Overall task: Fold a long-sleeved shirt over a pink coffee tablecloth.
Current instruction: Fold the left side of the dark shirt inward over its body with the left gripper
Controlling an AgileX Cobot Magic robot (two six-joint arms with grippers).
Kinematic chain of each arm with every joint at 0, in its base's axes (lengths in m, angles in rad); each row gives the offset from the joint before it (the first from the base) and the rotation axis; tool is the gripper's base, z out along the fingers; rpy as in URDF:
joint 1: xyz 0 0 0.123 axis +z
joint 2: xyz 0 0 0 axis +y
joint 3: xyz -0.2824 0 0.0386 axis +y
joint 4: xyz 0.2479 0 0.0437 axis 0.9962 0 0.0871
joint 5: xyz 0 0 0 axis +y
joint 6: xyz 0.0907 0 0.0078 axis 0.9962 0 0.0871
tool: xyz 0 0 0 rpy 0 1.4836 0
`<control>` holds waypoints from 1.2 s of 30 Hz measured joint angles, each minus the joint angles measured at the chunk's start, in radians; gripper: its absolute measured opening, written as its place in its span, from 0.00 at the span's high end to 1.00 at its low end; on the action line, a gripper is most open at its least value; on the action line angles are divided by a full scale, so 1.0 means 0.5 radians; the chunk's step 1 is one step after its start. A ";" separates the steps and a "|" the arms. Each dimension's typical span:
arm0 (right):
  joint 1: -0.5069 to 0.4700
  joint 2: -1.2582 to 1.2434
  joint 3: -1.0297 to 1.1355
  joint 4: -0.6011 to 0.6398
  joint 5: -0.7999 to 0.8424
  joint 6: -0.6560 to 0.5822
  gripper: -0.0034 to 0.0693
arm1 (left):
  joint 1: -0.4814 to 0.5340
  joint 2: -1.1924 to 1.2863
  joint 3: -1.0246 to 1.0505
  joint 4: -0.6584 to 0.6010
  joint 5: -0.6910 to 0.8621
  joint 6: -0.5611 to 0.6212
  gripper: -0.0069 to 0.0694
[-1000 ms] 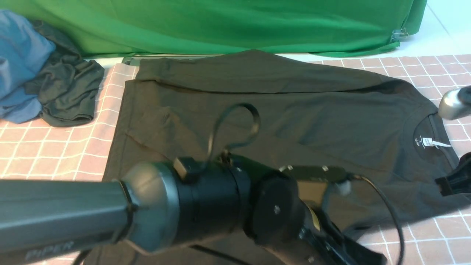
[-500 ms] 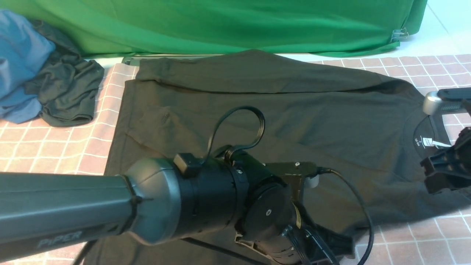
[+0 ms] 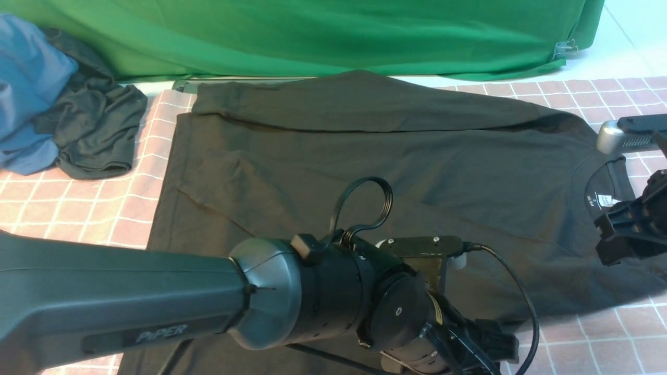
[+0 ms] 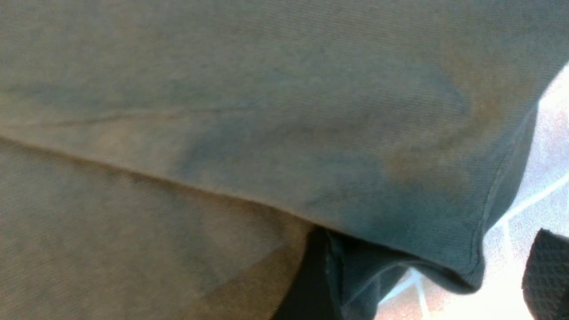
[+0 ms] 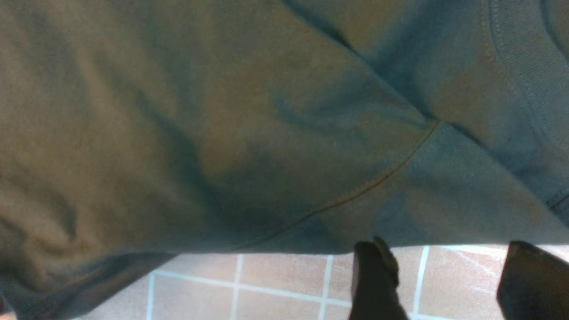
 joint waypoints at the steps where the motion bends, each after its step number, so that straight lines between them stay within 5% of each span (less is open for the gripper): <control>1: 0.000 0.000 0.000 0.000 -0.016 0.000 0.39 | -0.005 0.005 0.000 -0.019 -0.011 0.030 0.16; 4: 0.000 0.000 0.000 0.000 -0.055 0.000 0.39 | -0.022 0.016 0.000 -0.047 -0.056 0.100 0.18; 8: 0.000 0.012 0.000 0.008 -0.077 0.000 0.39 | -0.051 0.035 0.000 -0.058 -0.093 0.153 0.33; 13: 0.000 0.105 -0.005 0.008 -0.115 -0.010 0.38 | -0.056 0.035 0.000 -0.068 -0.093 0.166 0.79; 15: 0.000 0.162 -0.031 0.008 -0.108 -0.051 0.35 | -0.056 0.035 0.000 -0.091 -0.090 0.174 0.85; 21: 0.000 0.386 -0.190 0.014 -0.025 -0.135 0.17 | -0.056 0.035 0.000 -0.173 -0.075 0.208 0.87; 26: -0.001 0.530 -0.274 0.014 0.002 -0.157 0.14 | -0.056 0.035 0.000 -0.180 -0.037 0.208 0.87; 34: -0.001 0.753 -0.301 0.014 0.128 -0.190 0.26 | -0.056 0.035 0.000 -0.180 0.007 0.210 0.87; 36: -0.001 0.771 -0.303 0.010 0.157 -0.261 0.46 | -0.056 0.035 0.000 -0.180 0.018 0.212 0.87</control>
